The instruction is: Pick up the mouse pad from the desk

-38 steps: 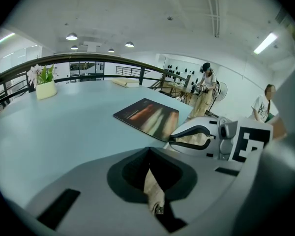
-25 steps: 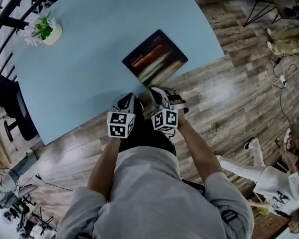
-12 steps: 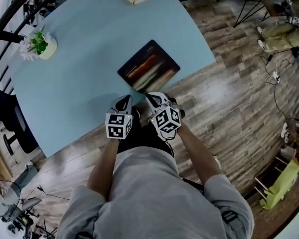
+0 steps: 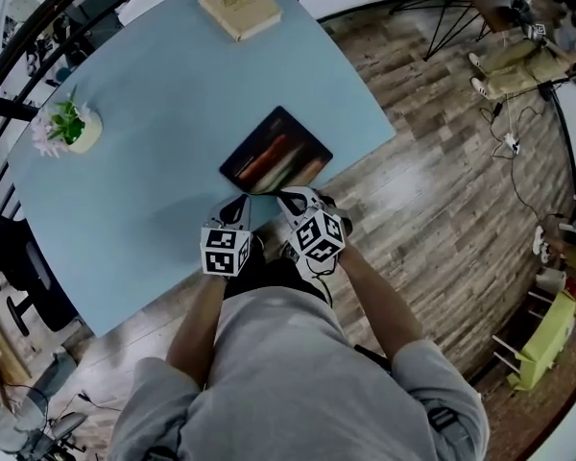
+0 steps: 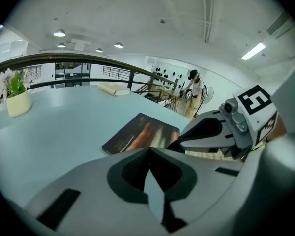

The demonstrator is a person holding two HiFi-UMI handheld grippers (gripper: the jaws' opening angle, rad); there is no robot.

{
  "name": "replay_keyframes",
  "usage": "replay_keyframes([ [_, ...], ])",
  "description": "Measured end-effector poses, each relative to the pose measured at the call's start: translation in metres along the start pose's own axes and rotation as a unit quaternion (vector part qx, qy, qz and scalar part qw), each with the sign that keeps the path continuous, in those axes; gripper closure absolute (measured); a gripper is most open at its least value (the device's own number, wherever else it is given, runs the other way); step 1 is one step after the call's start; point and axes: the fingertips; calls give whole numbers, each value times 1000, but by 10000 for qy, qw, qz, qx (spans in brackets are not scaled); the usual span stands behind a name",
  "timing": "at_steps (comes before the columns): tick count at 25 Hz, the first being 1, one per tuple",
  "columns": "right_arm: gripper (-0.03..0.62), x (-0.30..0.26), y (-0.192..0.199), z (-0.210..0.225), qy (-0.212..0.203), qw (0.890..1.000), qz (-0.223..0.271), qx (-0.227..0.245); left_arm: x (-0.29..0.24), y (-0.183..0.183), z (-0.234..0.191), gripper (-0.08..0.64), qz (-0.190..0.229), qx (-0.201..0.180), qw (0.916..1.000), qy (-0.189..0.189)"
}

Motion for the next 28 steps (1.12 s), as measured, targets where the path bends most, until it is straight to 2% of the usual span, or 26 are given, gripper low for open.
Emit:
replay_keyframes([
  [8, 575, -9, -5, 16, 124, 9995, -273, -16, -10, -17, -14, 548, -82, -173, 9992, 358],
  [18, 575, -11, -16, 44, 522, 9973, -502, -140, -9, -44, -42, 548, 19, -315, 9981, 531],
  [24, 575, -11, -28, 59, 649, 9964, -490, -256, -7, -53, -56, 548, 128, -169, 9988, 441],
  [28, 575, -11, -33, 64, 539, 9975, -444, -92, -9, -55, -60, 548, 168, 25, 9994, 302],
])
Point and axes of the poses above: the fingertips, and each gripper's own axes: x backward along the fingers, z to its right, y out of its underside, and after that the axes turned 2 degrees about y, right-handed
